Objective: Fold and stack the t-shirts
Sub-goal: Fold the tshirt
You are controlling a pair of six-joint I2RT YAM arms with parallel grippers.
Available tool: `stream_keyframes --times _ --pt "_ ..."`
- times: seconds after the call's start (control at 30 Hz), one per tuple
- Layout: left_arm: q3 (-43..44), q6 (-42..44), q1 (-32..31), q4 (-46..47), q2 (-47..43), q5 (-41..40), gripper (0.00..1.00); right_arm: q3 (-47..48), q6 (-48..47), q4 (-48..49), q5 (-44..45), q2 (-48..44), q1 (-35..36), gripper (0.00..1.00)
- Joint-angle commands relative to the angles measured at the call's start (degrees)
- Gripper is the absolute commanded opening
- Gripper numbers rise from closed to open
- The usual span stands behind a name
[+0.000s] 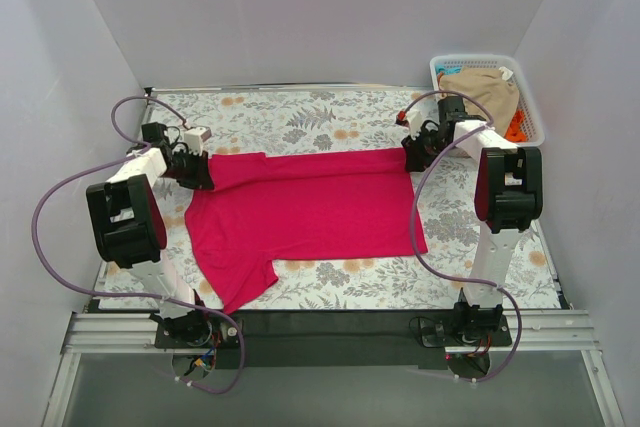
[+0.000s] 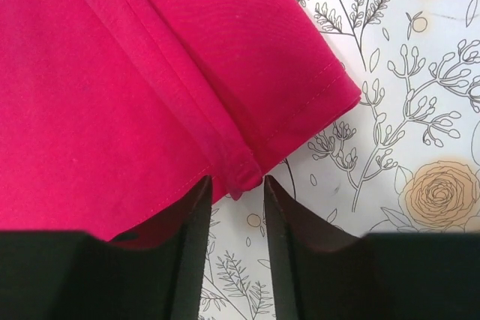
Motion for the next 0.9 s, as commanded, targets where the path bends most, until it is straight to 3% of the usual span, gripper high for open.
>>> stream_keyframes --times 0.0,0.07,0.23,0.4,0.5,0.63,0.87 --pt "-0.7 3.41 -0.68 -2.41 -1.62 -0.97 0.15 0.39 -1.16 -0.9 0.23 -3.06 -0.23 0.36" --pt "-0.62 3.85 -0.77 -3.2 -1.8 -1.5 0.22 1.27 -0.9 -1.51 0.14 -3.32 -0.15 0.39" --pt "3.59 2.02 -0.42 -6.19 -1.97 -2.91 0.28 3.47 0.06 -3.18 0.14 -4.55 -0.23 0.46" --pt "16.94 -3.87 -0.25 -6.28 2.85 0.78 0.38 9.35 4.28 -3.54 -2.14 -4.03 -0.23 0.48" --pt "23.61 -8.09 -0.51 -5.24 7.85 0.0 0.46 13.21 7.01 -3.89 -2.32 -1.31 -0.23 0.45" --pt "28.73 -11.79 -1.12 -3.65 13.21 -3.25 0.46 15.07 8.51 -3.98 -2.32 1.07 0.2 0.4" --pt "30.41 -14.87 -2.44 -1.36 18.24 -6.07 0.47 11.74 7.81 -3.98 -1.53 3.0 1.52 0.38"
